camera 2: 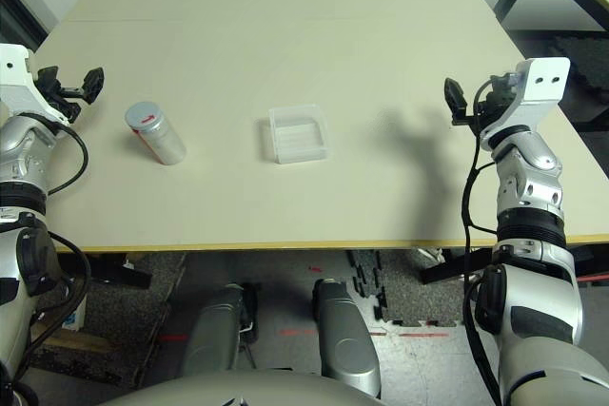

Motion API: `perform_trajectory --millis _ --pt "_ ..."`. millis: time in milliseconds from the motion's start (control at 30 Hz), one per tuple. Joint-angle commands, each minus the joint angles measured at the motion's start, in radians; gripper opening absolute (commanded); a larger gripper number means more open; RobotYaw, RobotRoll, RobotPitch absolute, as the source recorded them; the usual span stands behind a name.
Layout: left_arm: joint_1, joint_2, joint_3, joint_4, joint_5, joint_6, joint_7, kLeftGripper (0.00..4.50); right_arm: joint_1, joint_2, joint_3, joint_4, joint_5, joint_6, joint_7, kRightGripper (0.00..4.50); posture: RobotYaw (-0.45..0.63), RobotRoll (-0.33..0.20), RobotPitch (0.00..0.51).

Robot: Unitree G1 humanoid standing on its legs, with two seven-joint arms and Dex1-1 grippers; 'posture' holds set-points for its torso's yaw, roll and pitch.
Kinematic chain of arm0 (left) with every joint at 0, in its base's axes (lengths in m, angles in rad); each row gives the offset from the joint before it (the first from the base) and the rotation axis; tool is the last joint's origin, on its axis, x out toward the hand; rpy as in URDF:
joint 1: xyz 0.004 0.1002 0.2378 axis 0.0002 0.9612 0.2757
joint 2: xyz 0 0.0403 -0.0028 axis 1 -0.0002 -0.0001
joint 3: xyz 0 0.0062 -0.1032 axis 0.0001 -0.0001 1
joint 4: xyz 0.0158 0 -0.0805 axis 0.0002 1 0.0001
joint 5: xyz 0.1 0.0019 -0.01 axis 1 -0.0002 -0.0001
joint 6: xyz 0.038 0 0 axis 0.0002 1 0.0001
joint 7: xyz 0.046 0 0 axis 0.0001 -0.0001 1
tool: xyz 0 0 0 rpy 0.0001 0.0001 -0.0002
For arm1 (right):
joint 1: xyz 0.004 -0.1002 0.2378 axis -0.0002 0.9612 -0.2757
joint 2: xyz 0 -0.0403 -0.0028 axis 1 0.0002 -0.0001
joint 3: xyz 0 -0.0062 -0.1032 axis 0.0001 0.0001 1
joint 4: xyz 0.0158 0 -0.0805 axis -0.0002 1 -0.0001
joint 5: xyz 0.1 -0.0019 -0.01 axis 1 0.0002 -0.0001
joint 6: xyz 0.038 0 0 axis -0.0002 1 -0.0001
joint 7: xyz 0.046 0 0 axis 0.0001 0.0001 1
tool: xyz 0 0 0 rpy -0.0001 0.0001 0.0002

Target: Pour the medicine from the bottle into the box.

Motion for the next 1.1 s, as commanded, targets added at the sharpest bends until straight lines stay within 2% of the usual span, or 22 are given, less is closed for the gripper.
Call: perform_trajectory --millis 33,533,767,1100 --pt "0.003 -0.003 -0.008 0.007 0.007 -0.005 0.0 4.45 0.023 -0.016 -0.018 0.005 0.007 -0.006 -0.002 4.5 -0.16 0.0 0.145" --pt "-0.001 -0.002 -0.005 -0.007 -0.003 0.012 -0.02 4.45 -0.005 -0.01 0.0 -0.018 0.021 0.003 0.044 4.5 -0.13 0.0 0.141" --pt "0.034 0.018 0.008 -0.06 -0.025 0.046 -0.075 4.45 0.006 0.022 0.053 -0.188 0.105 0.09 0.246 4.5 -0.11 0.0 0.141" --pt "0.069 0.079 0.024 -0.156 -0.063 0.134 -0.153 4.45 0.071 0.04 0.206 -0.488 0.223 0.258 0.578 4.5 -0.07 0.0 0.148"
